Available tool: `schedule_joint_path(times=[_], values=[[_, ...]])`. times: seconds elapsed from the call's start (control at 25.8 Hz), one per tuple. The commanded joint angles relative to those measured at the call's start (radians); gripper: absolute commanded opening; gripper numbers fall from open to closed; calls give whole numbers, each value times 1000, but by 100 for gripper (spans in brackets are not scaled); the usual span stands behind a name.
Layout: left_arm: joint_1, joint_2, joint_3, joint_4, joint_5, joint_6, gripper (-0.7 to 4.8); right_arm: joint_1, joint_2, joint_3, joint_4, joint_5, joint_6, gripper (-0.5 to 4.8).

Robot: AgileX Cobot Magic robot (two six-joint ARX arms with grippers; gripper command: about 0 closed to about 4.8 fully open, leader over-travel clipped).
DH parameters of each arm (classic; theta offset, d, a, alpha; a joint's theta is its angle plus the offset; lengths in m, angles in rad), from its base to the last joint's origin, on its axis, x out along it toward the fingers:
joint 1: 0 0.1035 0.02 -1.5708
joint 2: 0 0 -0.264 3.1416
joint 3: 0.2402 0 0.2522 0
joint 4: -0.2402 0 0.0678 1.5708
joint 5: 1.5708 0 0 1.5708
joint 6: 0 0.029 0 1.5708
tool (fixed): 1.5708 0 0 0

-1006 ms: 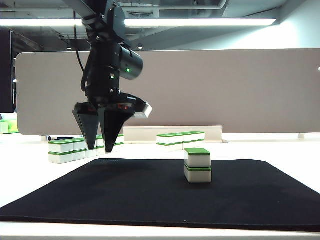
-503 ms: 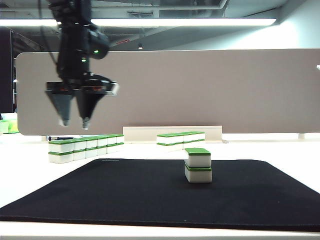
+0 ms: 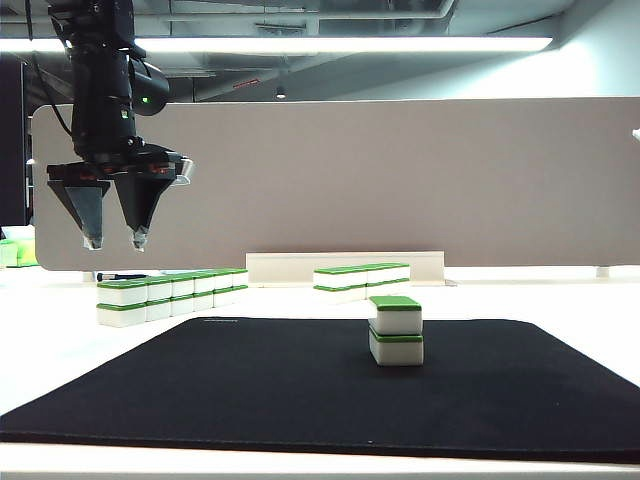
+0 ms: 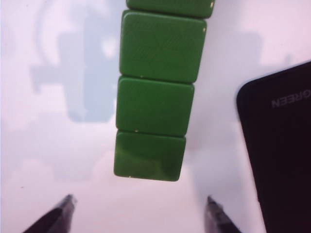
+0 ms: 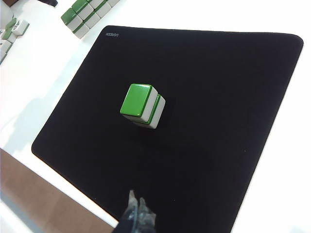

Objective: Take a mahjong tile from the mahjong wall and then place it on the table close to you.

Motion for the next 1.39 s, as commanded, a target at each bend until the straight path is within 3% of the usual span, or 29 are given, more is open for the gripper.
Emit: schedule_joint_path(times=[0.04, 1.39], values=[[-2, -3, -3, 10, 7, 9, 341, 0, -1, 7, 25, -6, -2, -1], [-2, 128, -20, 80, 11, 27, 340, 0, -1, 6, 46, -7, -2, -1]])
